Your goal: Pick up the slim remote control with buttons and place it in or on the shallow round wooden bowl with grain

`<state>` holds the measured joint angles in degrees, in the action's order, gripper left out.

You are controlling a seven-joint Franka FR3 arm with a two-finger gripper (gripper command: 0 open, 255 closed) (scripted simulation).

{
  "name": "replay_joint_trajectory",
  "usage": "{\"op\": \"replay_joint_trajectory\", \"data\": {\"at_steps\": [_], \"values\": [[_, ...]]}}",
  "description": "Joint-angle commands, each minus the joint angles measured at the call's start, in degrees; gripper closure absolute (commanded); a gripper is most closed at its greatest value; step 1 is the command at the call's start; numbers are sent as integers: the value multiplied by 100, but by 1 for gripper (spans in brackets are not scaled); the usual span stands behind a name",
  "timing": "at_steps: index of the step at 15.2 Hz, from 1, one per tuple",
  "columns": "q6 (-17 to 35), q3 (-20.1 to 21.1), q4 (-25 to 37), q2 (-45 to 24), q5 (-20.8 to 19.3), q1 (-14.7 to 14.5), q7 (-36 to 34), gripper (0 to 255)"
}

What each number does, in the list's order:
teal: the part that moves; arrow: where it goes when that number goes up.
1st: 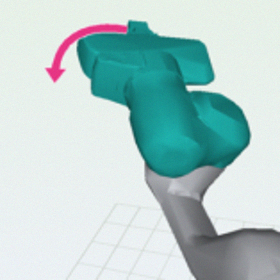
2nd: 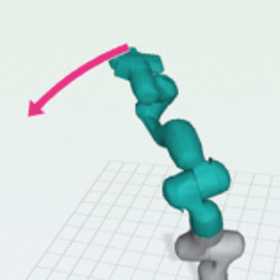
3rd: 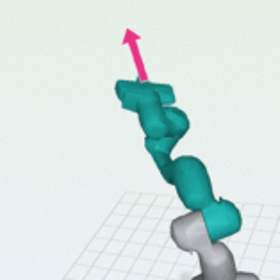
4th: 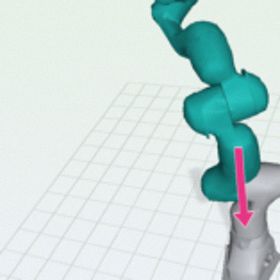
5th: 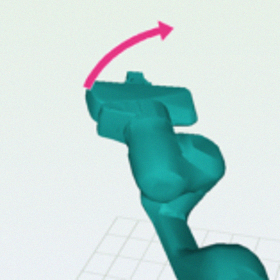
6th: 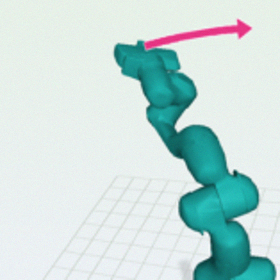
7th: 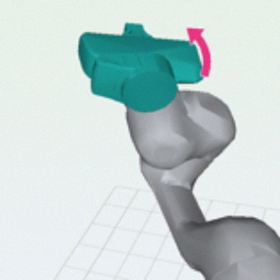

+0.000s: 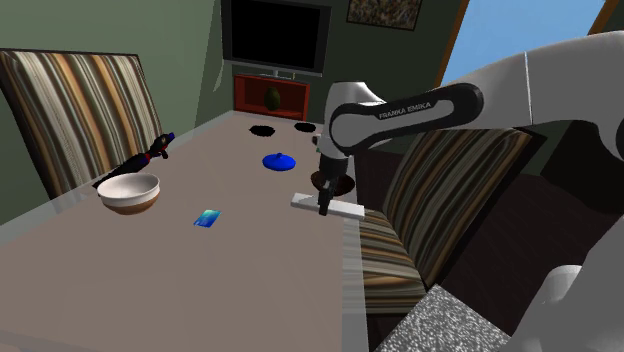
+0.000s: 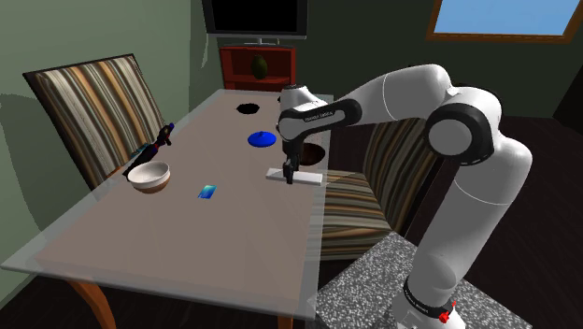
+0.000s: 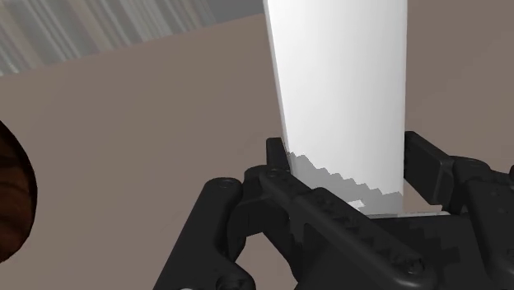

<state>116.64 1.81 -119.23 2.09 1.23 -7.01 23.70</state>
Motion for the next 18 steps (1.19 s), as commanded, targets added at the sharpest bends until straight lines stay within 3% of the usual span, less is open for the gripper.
{"op": "replay_joint_trajectory", "data": {"at_steps": [1, 10, 18], "values": [[-83, -6, 53, 29, 0, 6, 11, 255], [-433, -473, 1597, -1184, 31, 519, 992, 255], [-1067, -712, 3622, -2595, 187, 1041, 1742, 255]]}}
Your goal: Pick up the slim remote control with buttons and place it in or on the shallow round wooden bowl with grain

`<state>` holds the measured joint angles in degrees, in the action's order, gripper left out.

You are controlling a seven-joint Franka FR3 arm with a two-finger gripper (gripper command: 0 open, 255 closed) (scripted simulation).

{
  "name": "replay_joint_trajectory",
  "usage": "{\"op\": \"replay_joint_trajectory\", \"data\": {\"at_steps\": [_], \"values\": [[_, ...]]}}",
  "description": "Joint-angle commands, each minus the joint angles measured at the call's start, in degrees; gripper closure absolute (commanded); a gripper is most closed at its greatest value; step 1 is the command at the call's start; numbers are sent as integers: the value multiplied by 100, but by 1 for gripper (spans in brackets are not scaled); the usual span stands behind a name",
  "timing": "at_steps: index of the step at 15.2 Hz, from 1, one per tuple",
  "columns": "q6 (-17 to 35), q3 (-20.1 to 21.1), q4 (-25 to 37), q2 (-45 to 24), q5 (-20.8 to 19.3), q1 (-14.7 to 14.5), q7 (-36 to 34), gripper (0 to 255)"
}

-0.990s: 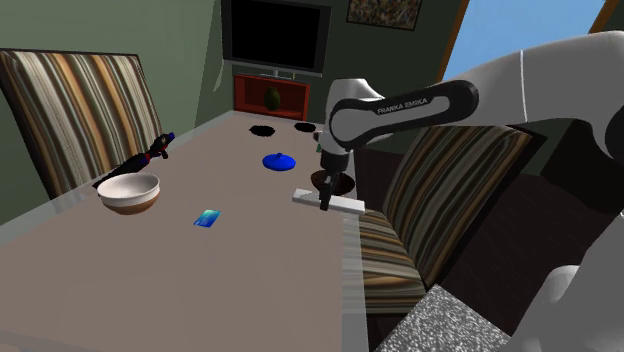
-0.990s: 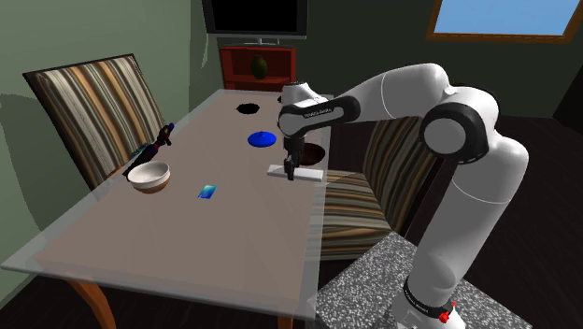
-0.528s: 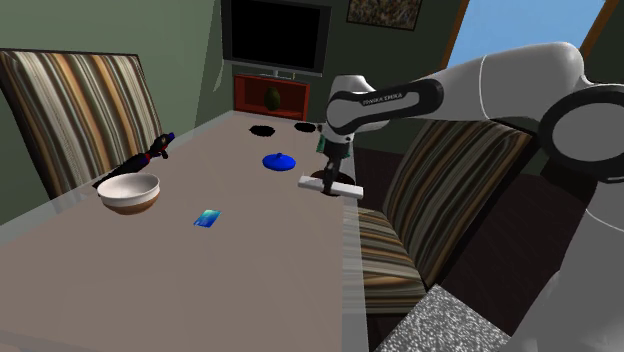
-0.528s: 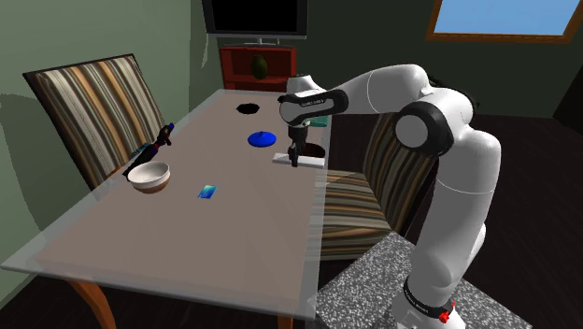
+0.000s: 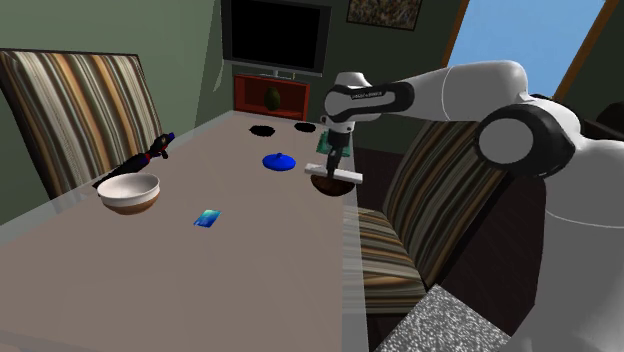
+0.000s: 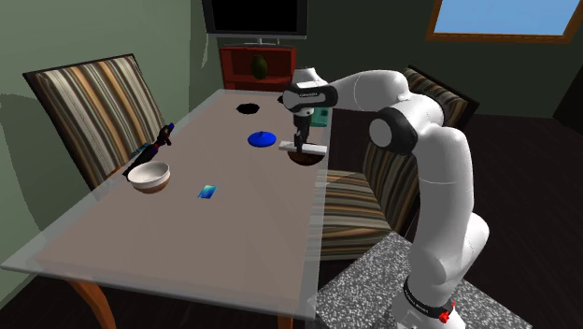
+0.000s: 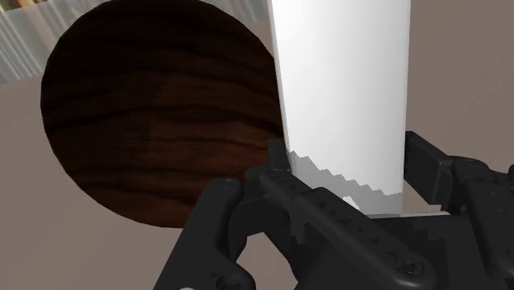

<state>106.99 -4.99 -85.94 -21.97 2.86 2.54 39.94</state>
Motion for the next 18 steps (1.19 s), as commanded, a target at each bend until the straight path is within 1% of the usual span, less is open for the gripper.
{"op": "replay_joint_trajectory", "data": {"at_steps": [1, 3, 5, 6, 12, 18], "values": [[-216, -50, 616, -401, 48, 159, 200, 255], [-482, -77, 1339, -864, 96, 313, 352, 255], [-819, -95, 2213, -1404, 146, 478, 488, 255], [-1262, -102, 3307, -2057, 198, 652, 597, 255], [-741, -94, 2701, -1974, 191, 627, 614, 255], [-287, -91, 2259, -1986, 199, 609, 631, 255]]}}
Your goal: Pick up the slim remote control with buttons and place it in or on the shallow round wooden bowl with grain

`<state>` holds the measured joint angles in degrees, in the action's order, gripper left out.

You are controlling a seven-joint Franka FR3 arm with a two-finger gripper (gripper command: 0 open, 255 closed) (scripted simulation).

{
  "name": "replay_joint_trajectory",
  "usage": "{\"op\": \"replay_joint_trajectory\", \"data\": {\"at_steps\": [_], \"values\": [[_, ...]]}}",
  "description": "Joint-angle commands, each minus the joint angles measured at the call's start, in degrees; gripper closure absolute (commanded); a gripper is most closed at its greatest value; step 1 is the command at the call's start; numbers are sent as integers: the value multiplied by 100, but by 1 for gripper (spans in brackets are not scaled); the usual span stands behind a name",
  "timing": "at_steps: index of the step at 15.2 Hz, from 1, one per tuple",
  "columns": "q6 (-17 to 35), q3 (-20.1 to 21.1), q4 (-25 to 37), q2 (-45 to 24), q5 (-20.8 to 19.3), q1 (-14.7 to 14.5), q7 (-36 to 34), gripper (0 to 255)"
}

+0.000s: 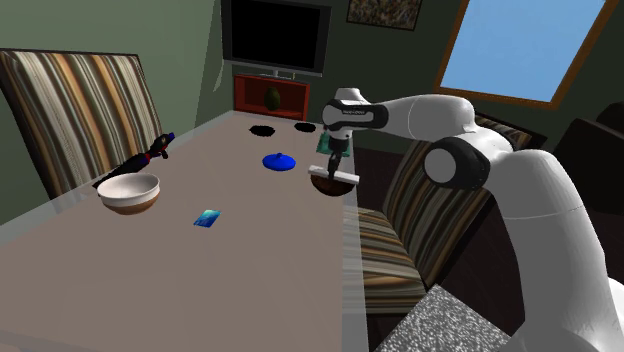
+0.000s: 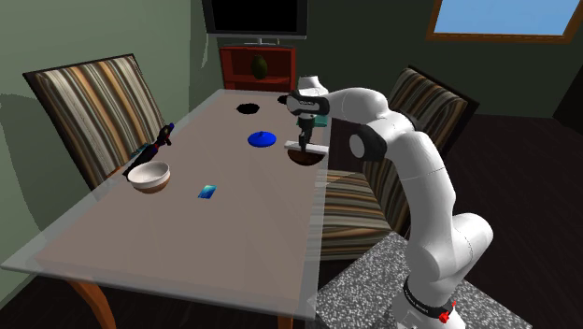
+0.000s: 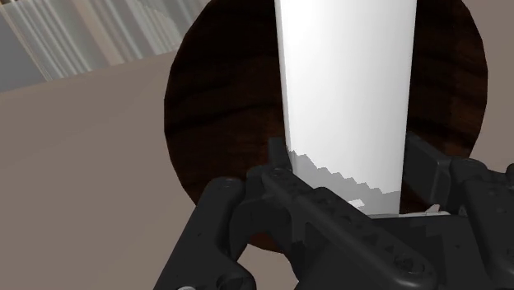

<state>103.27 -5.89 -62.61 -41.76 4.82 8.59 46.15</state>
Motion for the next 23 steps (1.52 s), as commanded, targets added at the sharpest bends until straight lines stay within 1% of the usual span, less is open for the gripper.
{"op": "replay_joint_trajectory", "data": {"at_steps": [1, 10, 11, 16, 20, 23], "values": [[156, 0, -136, -16, 4, 2, 13, 255], [187, 1, -162, -20, 5, 1, 14, 255], [188, 1, -167, -18, 5, 1, 15, 0], [187, 1, -162, -20, 5, 1, 14, 0], [-553, -4, 595, -36, -4, 38, -9, 0], [-553, -4, 594, -35, -4, 38, -9, 0]]}}
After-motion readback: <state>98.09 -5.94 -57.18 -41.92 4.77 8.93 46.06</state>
